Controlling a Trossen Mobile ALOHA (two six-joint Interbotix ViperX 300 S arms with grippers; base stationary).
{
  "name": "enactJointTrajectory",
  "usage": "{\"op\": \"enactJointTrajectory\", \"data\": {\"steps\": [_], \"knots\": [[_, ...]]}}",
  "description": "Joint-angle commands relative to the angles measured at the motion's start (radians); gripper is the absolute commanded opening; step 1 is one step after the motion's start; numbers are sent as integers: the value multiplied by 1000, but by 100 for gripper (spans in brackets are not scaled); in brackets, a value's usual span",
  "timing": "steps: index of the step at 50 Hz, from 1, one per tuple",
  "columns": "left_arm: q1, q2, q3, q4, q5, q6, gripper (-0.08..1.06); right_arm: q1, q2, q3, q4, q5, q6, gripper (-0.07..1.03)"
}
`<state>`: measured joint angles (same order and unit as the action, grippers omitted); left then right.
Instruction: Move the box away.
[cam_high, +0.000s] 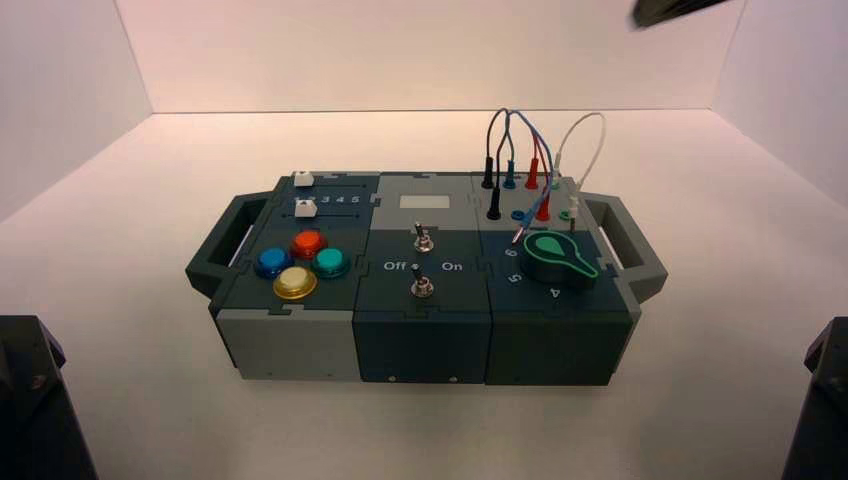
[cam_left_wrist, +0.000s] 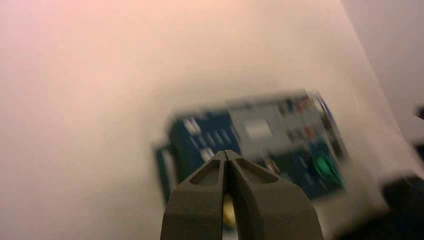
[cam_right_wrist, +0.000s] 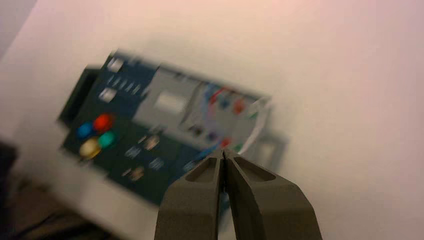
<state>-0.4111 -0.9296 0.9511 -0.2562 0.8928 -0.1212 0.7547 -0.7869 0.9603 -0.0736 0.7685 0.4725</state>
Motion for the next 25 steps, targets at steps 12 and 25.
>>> {"op": "enactJointTrajectory", "data": {"steps": [12,25], "knots": [[-222,202,21,-75,66,-40,-3,170,235,-38,175,-18,0,-2],[-319,239,74,-118,66,-64,-3,262,314,2,298,-58,0,-2]]}}
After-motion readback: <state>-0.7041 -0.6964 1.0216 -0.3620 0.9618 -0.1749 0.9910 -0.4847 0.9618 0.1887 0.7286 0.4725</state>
